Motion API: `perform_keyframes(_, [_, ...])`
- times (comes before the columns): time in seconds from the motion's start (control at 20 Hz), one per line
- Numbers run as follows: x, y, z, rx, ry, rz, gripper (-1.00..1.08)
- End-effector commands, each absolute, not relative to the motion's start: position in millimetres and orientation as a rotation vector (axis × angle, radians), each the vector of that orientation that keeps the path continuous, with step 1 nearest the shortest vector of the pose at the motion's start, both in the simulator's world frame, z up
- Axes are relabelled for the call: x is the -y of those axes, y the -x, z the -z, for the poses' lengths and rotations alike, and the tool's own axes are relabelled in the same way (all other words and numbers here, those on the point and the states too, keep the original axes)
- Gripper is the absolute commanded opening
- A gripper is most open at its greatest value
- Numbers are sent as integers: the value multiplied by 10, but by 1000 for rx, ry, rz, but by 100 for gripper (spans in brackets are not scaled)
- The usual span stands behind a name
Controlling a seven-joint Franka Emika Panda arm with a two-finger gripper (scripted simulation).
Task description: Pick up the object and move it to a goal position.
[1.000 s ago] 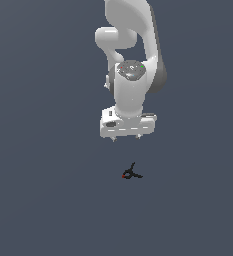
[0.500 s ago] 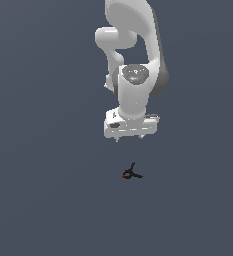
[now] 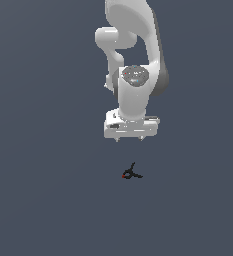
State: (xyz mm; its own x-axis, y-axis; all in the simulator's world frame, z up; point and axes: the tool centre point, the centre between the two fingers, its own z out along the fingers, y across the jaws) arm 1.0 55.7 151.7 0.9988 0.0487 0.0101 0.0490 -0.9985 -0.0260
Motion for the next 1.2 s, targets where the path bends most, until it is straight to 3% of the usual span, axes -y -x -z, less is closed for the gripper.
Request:
perform_keyframes(0.0, [-558,-35,-1498,31,3114,13,100])
perform_keyframes(1.15, [-577,-514,-1116,-847,2998,-12,100])
